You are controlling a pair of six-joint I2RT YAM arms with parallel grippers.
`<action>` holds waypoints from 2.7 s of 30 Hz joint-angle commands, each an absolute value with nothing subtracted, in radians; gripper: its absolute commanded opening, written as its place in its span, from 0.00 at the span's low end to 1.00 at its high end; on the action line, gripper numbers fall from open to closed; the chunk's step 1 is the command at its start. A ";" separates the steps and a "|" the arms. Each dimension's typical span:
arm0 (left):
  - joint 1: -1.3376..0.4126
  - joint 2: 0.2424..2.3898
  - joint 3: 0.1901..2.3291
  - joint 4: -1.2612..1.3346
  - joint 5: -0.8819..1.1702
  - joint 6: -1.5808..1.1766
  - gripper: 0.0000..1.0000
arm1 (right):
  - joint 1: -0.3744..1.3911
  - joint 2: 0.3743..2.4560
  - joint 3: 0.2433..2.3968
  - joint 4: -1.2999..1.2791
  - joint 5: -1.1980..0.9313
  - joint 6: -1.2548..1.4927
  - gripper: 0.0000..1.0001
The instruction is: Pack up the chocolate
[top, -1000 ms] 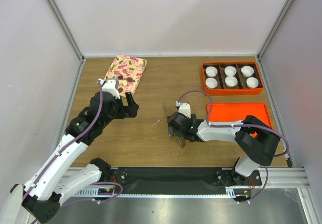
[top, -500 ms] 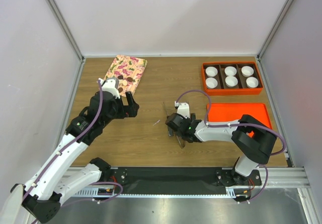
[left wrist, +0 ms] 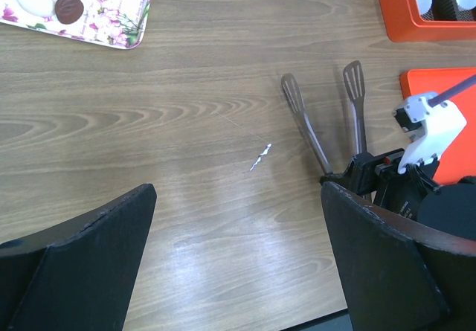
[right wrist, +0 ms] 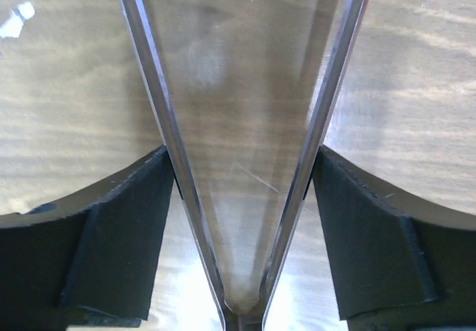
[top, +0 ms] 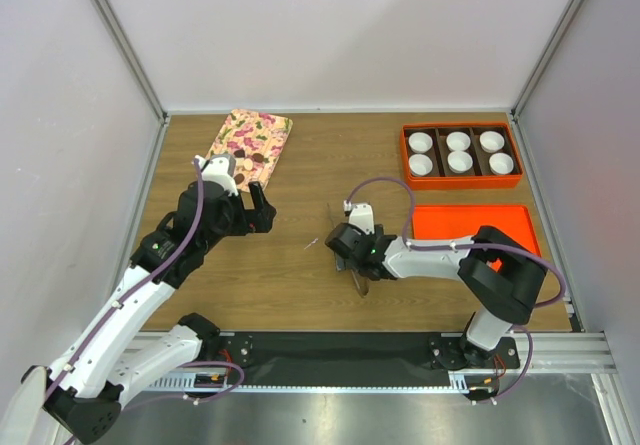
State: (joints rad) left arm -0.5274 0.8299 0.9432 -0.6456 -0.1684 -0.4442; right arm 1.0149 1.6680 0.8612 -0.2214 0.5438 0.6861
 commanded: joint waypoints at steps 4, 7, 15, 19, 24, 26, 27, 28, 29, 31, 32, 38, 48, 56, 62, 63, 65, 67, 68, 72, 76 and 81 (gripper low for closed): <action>-0.514 0.804 0.948 -0.609 -0.147 -0.437 1.00 | 0.985 1.537 1.055 -0.514 0.433 0.565 0.70; -0.511 0.801 0.942 -0.597 -0.138 -0.445 1.00 | 0.953 1.467 1.158 -0.630 0.397 0.499 0.69; -0.508 0.819 0.934 -0.588 -0.118 -0.459 1.00 | 0.871 1.396 1.330 -0.834 0.324 0.397 0.67; -0.506 0.821 0.951 -0.597 -0.123 -0.449 1.00 | 0.853 1.362 1.344 -0.824 0.273 0.377 0.63; -0.503 0.815 0.976 -0.627 -0.159 -0.422 1.00 | 0.847 1.370 1.345 -0.759 0.238 0.354 0.61; -0.500 0.810 0.995 -0.653 -0.182 -0.413 1.00 | 0.847 1.397 1.361 -0.723 0.223 0.342 0.61; -0.494 0.804 1.003 -0.663 -0.196 -0.410 1.00 | 0.847 1.408 1.368 -0.704 0.216 0.339 0.61; -0.491 0.802 1.021 -0.672 -0.198 -0.405 1.00 | 0.847 1.419 1.380 -0.681 0.215 0.336 0.61; -0.488 0.801 1.035 -0.693 -0.198 -0.400 1.00 | 0.845 1.448 1.384 -0.631 0.212 0.330 0.61; -0.480 0.799 1.092 -0.721 -0.198 -0.396 1.00 | 0.842 1.482 1.403 -0.576 0.201 0.318 0.61; -0.480 0.796 1.109 -0.742 -0.196 -0.390 1.00 | 0.841 1.500 1.416 -0.527 0.193 0.316 0.60; -0.480 0.727 1.207 -0.810 -0.192 -0.364 1.00 | 0.839 1.667 1.554 -0.407 0.173 0.270 0.60; -0.480 0.654 1.298 -0.891 -0.241 -0.318 1.00 | 0.842 1.923 1.791 -0.342 0.167 0.161 0.59; -0.480 0.630 1.296 -0.907 -0.238 -0.298 1.00 | 0.839 2.075 1.890 -0.269 0.134 0.075 0.56; -0.480 0.612 1.276 -0.916 -0.261 -0.281 1.00 | 0.821 2.195 1.983 -0.273 0.120 0.037 0.55; -0.480 0.612 1.272 -0.917 -0.264 -0.279 1.00 | 0.819 2.218 1.990 -0.273 0.114 0.034 0.54; -0.479 0.607 1.267 -0.920 -0.273 -0.275 1.00 | 0.815 2.236 2.003 -0.273 0.109 0.022 0.52; -0.480 0.606 1.266 -0.916 -0.276 -0.272 1.00 | 0.816 2.266 2.023 -0.279 0.115 0.015 0.50; -0.480 0.606 1.262 -0.916 -0.279 -0.272 1.00 | 0.815 2.278 2.031 -0.285 0.117 0.009 0.49; -0.480 0.604 1.249 -0.905 -0.276 -0.272 1.00 | 0.821 2.301 2.042 -0.284 0.117 0.003 0.48; -0.480 0.609 1.238 -0.897 -0.276 -0.270 1.00 | 0.822 2.319 2.045 -0.268 0.104 0.005 0.48; -0.480 0.615 1.238 -0.893 -0.276 -0.267 1.00 | 0.819 2.352 2.063 -0.271 0.095 0.008 0.48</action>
